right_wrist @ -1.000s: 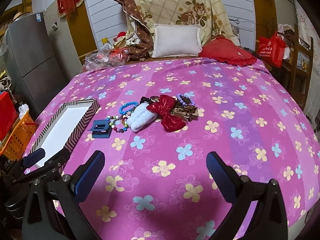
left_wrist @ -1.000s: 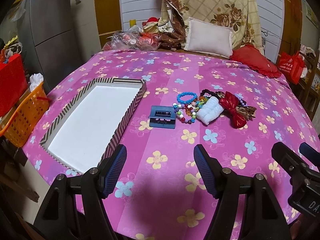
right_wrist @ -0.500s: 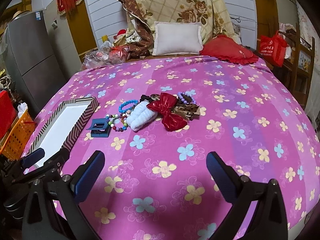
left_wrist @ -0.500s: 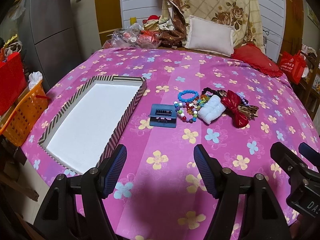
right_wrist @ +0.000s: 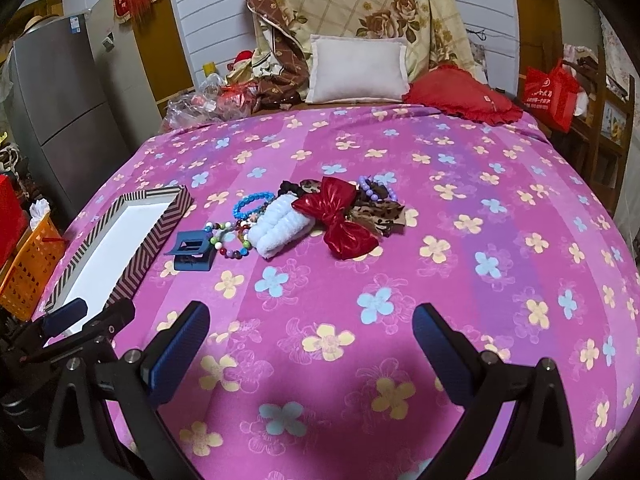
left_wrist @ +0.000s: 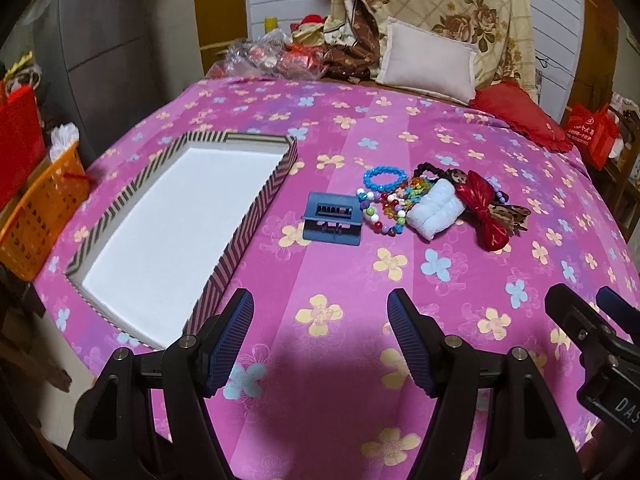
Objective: Organize jewelry
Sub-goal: 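Lower the left gripper onto the dark blue claw clip and close it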
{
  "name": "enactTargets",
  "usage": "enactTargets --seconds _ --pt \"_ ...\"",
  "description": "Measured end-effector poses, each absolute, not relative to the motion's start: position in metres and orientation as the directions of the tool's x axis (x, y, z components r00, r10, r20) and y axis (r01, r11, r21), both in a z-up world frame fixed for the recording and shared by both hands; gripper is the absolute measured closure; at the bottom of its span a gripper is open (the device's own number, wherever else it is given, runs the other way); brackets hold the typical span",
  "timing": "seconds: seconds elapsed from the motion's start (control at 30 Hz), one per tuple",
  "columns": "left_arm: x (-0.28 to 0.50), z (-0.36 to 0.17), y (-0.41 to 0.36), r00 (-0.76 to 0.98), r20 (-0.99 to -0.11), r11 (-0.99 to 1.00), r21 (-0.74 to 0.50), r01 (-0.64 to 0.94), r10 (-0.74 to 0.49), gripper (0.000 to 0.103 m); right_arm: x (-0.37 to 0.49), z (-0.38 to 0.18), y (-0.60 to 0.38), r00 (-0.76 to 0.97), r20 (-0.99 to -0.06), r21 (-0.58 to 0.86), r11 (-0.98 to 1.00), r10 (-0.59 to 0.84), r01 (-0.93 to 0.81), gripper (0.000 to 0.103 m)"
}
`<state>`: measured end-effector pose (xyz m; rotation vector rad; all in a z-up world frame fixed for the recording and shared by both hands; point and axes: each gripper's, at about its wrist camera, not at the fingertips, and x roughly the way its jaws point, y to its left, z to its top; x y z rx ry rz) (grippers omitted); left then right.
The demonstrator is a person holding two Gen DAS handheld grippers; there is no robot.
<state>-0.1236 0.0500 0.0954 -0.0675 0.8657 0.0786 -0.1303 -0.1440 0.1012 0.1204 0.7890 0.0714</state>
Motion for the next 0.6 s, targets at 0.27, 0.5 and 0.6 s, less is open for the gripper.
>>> enactTargets --seconds 0.27,0.5,0.6 --pt "-0.102 0.080 0.070 0.607 -0.795 0.991 -0.091 -0.099 -0.012 0.045 -0.111 0.086 -0.140 0.687 -0.715 0.143 0.989 0.133 -0.043 0.000" --pt "-0.074 0.074 0.076 0.603 -0.797 0.994 -0.091 -0.063 -0.035 0.046 -0.091 0.076 -0.140 0.680 -0.715 0.158 0.985 0.166 -0.074 0.000" --pt "-0.060 0.068 0.076 0.586 -0.809 0.995 -0.090 -0.042 -0.048 0.046 -0.081 0.072 -0.140 0.673 -0.717 0.170 0.982 0.180 -0.081 0.000"
